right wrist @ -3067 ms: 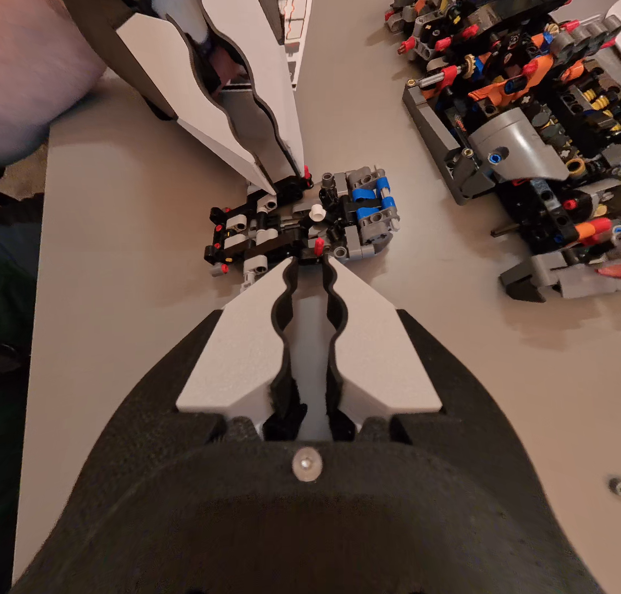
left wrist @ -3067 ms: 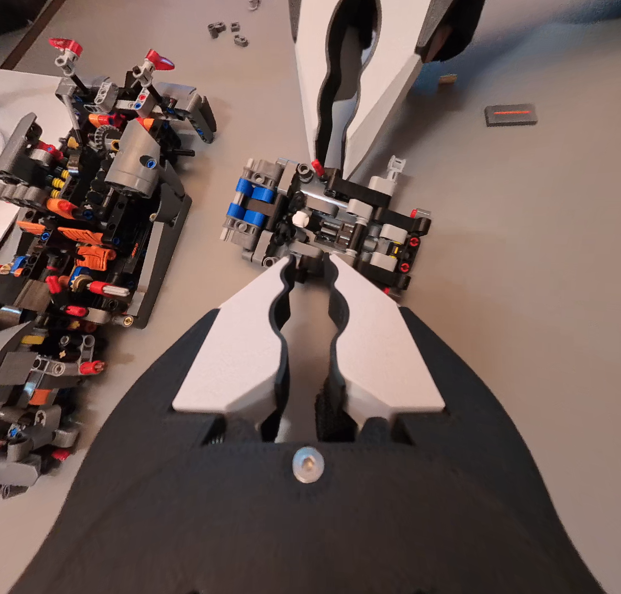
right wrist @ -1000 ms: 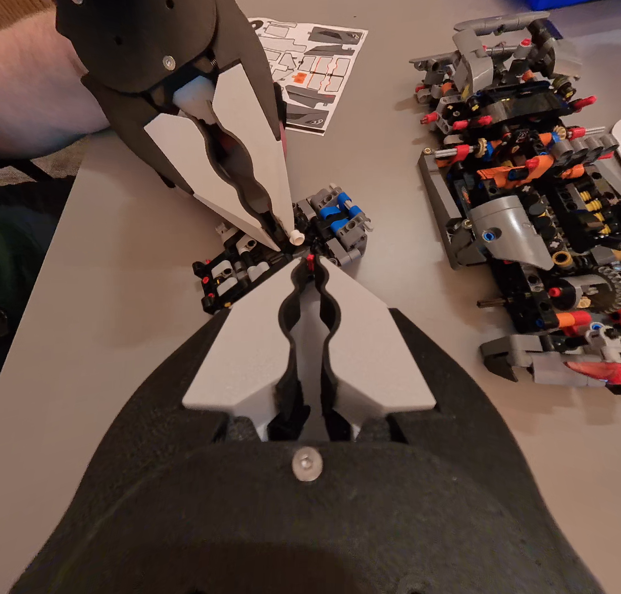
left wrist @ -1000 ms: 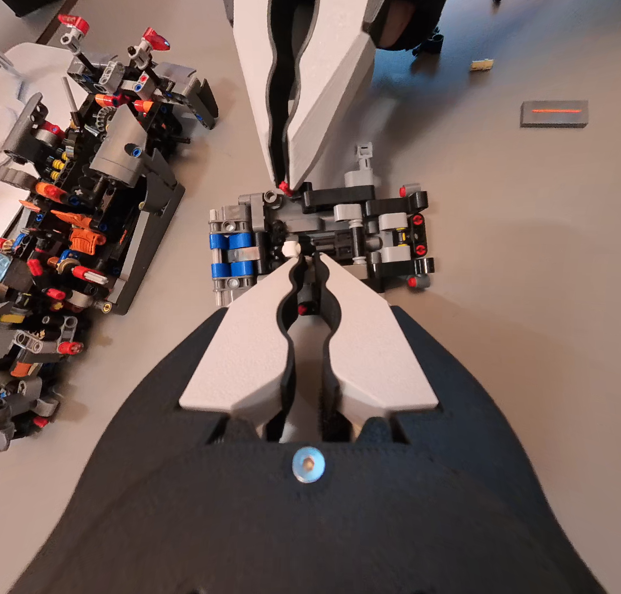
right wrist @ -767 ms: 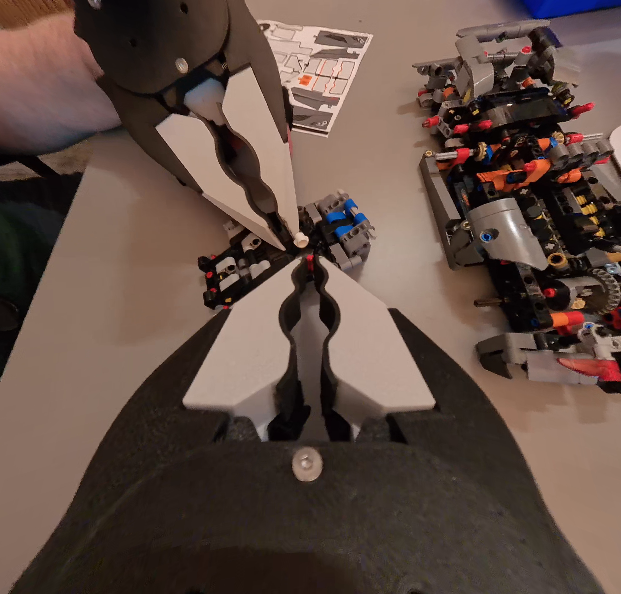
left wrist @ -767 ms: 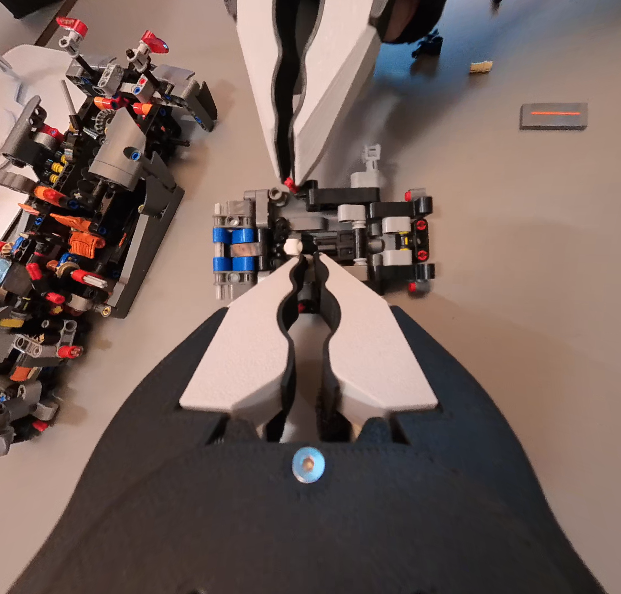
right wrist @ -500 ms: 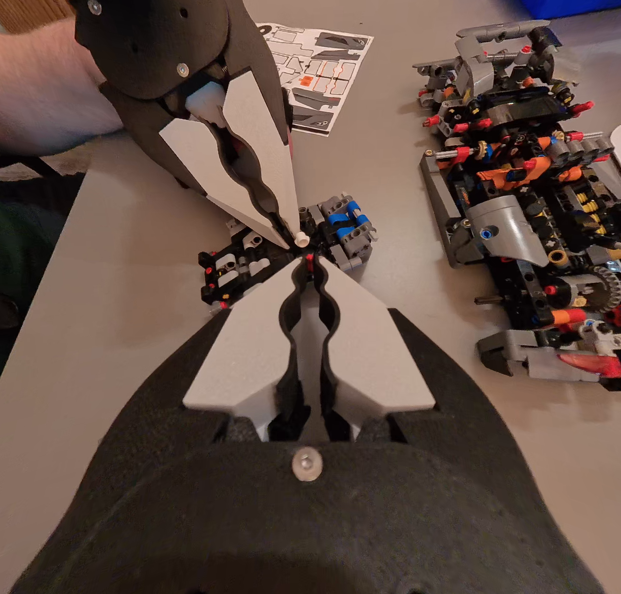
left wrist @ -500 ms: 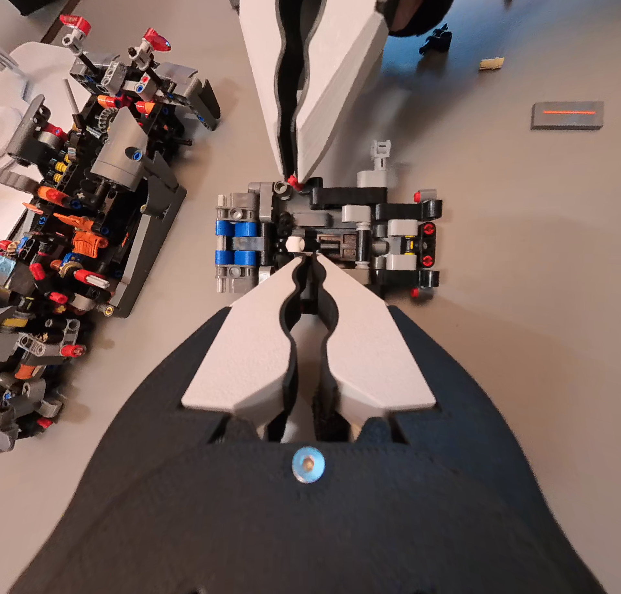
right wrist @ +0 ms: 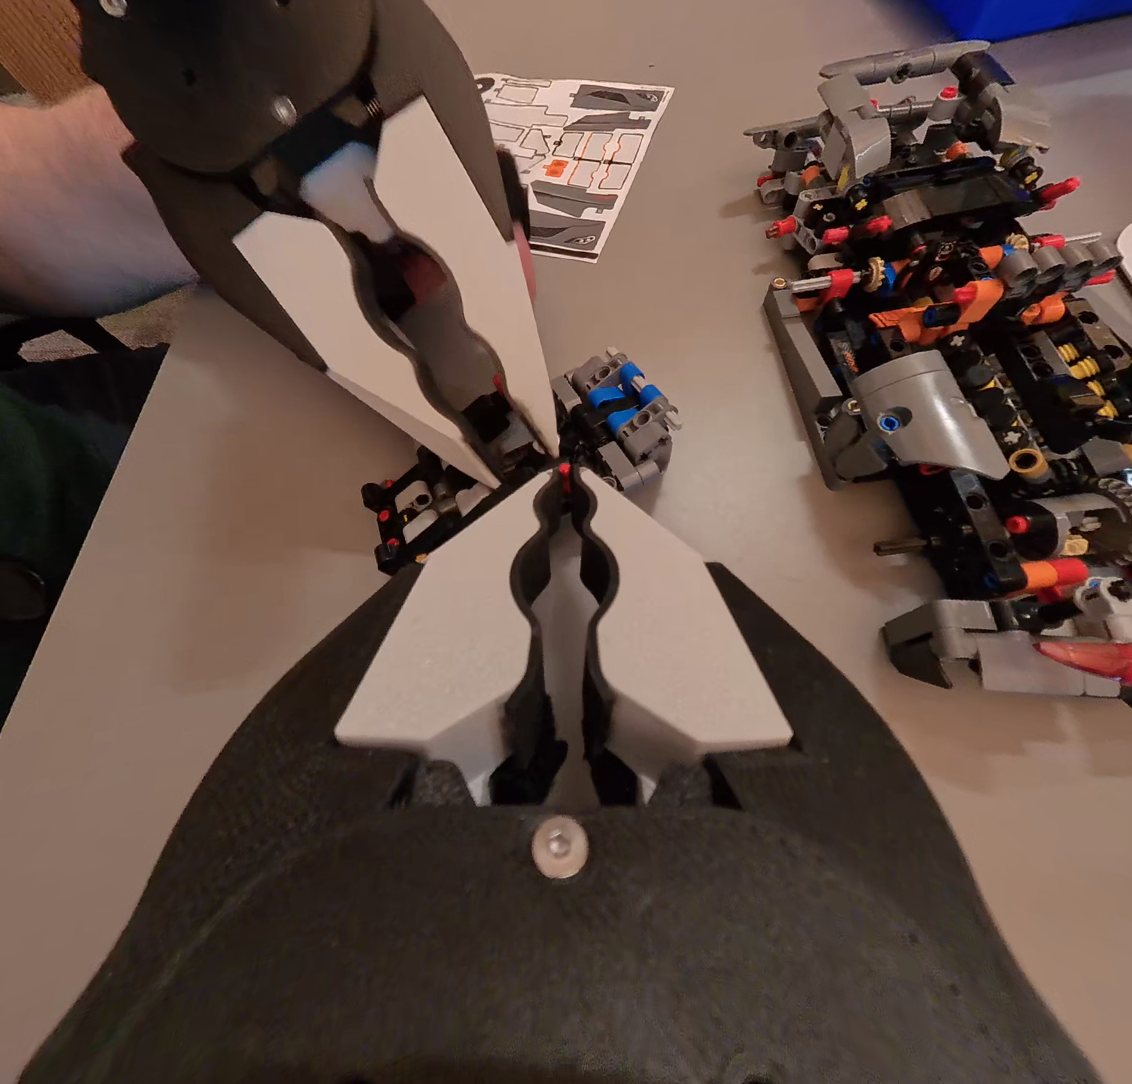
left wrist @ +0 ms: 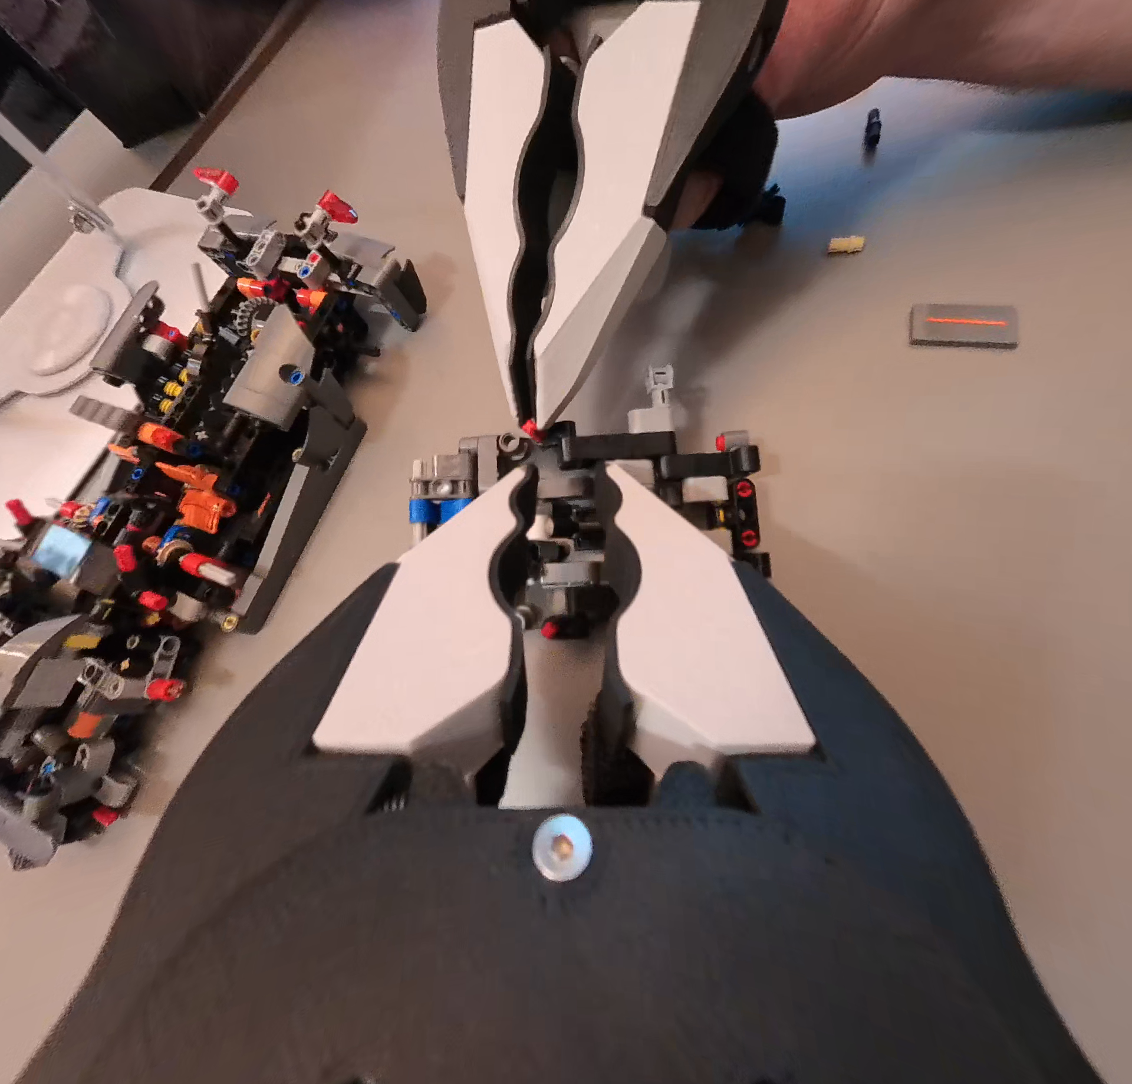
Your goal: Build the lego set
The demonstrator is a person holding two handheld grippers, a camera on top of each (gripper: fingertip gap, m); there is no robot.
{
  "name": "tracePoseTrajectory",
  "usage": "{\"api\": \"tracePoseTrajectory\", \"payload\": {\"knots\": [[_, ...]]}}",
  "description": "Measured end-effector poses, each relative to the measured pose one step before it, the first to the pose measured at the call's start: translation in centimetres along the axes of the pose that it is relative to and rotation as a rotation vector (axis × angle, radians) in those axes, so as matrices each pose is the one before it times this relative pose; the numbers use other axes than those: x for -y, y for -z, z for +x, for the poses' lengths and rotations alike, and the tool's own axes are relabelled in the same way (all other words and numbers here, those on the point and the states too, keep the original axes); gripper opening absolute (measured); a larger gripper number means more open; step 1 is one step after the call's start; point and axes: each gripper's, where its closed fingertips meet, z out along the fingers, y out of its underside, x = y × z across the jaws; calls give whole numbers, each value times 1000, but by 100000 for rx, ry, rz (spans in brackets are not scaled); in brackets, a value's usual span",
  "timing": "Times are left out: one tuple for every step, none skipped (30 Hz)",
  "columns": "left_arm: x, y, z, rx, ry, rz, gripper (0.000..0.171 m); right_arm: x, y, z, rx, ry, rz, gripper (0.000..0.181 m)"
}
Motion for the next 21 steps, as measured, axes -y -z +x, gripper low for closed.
{"api": "tracePoseTrajectory", "payload": {"knots": [[-175,-420,96,-569,-15,-1366,13,2,-5,-35,-13,178,48,0],[-102,-334,148,-821,133,-571,9,-133,-26,61,-618,483,-633,0],[-14,-150,89,-774,906,62,8,-100,10,30,-160,-1,10,0],[16,-44,62,-785,927,433,8,-5,15,-70,791,-738,805,0],[28,18,106,-1110,773,631,8,3,6,-94,1032,-631,797,0],[2,-8,76,-961,848,404,8,-26,32,-49,621,-172,482,0],[-19,-33,18,-248,446,44,8,-29,25,-3,399,-103,257,0],[1,-35,39,-196,-3,112,8,-22,0,-7,516,-505,219,0],[-13,-14,-1,-113,-148,38,8,-11,-6,-2,584,-597,374,0],[1,-9,-2,-371,355,121,8,31,15,-48,390,91,402,0],[32,11,48,-675,320,488,8,47,42,-84,155,739,448,0],[19,18,17,-477,408,407,7,13,16,-62,-15,602,269,0],[-36,-43,-2,-35,365,-137,8,-83,26,-35,219,141,-185,0],[-34,-66,71,-231,-532,36,7,-105,40,-42,575,-55,-299,0],[-68,-76,-12,30,-15,-126,7,41,76,-201,1595,129,724,0],[-587,-143,-531,3396,-172,-3471,0,524,124,-559,3452,64,3411,0],[-261,-234,-8,618,-1998,-1021,0,404,-4,-472,2636,-40,2237,0],[27,-96,174,-957,890,36,0,-760,-188,481,-3270,-31,-5387,0],[253,52,258,-623,-1101,989,0,-893,-171,487,-2807,57,-5442,0],[-26,36,-134,2066,-1648,-1137,0,138,46,-216,2492,-1878,1840,0],[-36,3,-86,915,-655,-391,0,571,249,-406,3670,-2465,4047,0]]}}
